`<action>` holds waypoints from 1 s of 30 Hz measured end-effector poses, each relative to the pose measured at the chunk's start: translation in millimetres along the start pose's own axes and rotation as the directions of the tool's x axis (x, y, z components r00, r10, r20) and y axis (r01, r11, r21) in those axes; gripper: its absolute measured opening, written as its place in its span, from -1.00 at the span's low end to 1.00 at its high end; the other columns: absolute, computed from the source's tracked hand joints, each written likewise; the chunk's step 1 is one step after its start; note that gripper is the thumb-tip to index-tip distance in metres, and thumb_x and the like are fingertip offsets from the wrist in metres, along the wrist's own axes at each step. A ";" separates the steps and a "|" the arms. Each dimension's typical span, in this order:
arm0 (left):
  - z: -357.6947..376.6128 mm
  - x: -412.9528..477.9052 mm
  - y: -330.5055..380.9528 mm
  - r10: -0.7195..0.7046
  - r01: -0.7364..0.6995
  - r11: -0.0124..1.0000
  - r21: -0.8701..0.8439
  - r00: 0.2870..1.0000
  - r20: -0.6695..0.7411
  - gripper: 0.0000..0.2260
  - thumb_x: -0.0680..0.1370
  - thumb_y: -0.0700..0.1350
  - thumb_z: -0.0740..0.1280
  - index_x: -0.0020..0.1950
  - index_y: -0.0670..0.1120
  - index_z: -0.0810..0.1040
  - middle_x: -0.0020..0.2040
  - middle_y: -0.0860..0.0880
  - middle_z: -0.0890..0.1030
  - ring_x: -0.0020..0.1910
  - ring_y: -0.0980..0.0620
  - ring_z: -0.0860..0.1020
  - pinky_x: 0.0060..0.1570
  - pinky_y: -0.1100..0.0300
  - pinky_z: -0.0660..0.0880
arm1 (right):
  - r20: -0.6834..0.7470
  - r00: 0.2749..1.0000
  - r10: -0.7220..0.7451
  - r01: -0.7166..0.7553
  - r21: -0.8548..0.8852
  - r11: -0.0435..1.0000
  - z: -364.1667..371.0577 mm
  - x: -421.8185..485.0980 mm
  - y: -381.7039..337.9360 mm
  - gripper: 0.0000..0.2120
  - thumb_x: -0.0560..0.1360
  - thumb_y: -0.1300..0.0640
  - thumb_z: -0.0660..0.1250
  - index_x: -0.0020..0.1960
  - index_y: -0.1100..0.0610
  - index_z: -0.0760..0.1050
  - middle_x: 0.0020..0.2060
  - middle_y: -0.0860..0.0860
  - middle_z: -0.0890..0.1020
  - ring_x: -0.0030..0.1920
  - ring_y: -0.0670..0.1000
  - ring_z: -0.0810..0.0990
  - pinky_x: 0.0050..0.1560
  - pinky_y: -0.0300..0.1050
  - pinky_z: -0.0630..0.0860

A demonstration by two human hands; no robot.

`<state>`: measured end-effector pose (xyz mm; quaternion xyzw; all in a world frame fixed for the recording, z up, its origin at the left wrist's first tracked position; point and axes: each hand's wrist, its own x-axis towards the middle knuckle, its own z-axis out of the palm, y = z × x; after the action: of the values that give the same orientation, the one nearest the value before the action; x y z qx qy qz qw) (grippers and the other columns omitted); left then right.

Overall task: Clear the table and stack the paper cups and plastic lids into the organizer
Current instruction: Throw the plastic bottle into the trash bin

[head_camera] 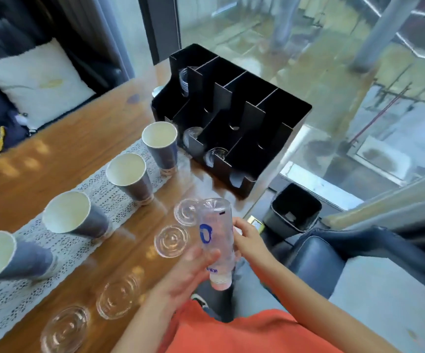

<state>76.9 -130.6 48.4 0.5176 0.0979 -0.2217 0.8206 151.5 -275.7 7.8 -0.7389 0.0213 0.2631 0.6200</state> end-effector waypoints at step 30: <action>174.9 284.2 -70.0 -0.490 0.547 0.699 0.461 0.836 -0.249 -0.55 0.19 -0.10 0.48 0.05 -0.16 0.59 -0.05 -0.13 0.71 -0.05 0.00 0.65 -0.04 0.17 0.51 | 0.016 0.854 0.520 -0.466 0.468 0.751 -280.5 36.2 70.4 -0.79 0.55 0.00 0.30 0.18 -0.05 0.43 0.19 -0.05 0.56 0.05 -0.16 0.58 0.03 -0.28 0.52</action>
<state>283.1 -387.0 -41.0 0.6795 0.2205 -0.4336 0.5493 259.1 -541.4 -44.9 -0.5546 0.3120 0.3616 0.6814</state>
